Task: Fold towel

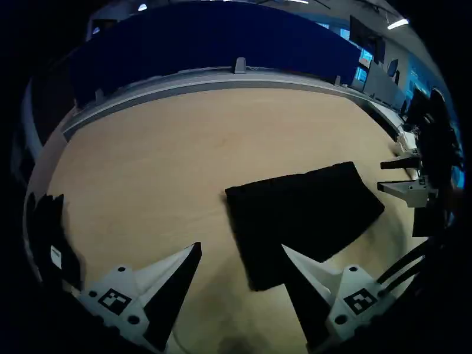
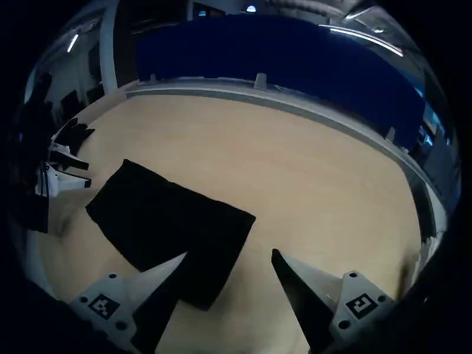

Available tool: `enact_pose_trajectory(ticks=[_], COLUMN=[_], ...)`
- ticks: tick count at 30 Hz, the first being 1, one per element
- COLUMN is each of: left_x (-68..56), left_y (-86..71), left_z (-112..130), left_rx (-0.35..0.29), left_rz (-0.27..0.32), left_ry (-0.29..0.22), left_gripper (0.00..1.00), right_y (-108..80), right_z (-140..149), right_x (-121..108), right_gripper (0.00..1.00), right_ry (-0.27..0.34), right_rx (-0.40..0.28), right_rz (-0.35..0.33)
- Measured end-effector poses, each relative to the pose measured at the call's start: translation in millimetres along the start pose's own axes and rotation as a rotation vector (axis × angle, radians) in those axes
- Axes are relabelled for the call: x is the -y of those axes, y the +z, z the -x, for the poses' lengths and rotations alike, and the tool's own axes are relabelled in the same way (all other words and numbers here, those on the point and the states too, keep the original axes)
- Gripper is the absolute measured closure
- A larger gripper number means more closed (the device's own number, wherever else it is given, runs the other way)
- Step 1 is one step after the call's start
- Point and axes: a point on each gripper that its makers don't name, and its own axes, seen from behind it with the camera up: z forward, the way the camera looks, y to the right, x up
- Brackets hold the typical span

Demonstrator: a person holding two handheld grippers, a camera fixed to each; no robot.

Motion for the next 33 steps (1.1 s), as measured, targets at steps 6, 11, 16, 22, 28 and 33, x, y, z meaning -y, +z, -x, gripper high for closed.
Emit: enact_pose_trajectory(ticks=[6,11,16,22,28,33], left_x=[0.7,3.7,5.6,7.0,8.4,9.0], left_y=[-18.8,-28.3,-36.5,-49.3,-64.5,-72.3], left_z=[21.3,35.0,39.7,47.2,59.1,69.6], left_rx=[0.01,0.02,0.016,0.01,0.009,0.014], left_rz=[-0.009,-0.02,-0.029,-0.042,-0.055,-0.061], left_ry=[-0.024,-0.042,-0.068,-0.093,-0.12,-0.143], left_gripper=[0.1,0.1,0.1,0.1,0.1,0.1], right_y=[-16.0,-23.5,-21.3,-19.2,-19.1,-17.1], right_z=[17.0,28.1,38.1,50.9,64.3,68.1], right_x=[6.6,9.4,13.6,26.7,39.3,41.3], right_gripper=[0.0,0.0,0.02,0.12,0.32,0.41], right_ry=[-0.003,-0.02,-0.034,-0.07,-0.158,-0.193], right_rx=[0.01,0.022,0.047,0.08,0.126,0.154], right_rz=[-0.005,-0.014,-0.039,-0.097,-0.154,-0.173])
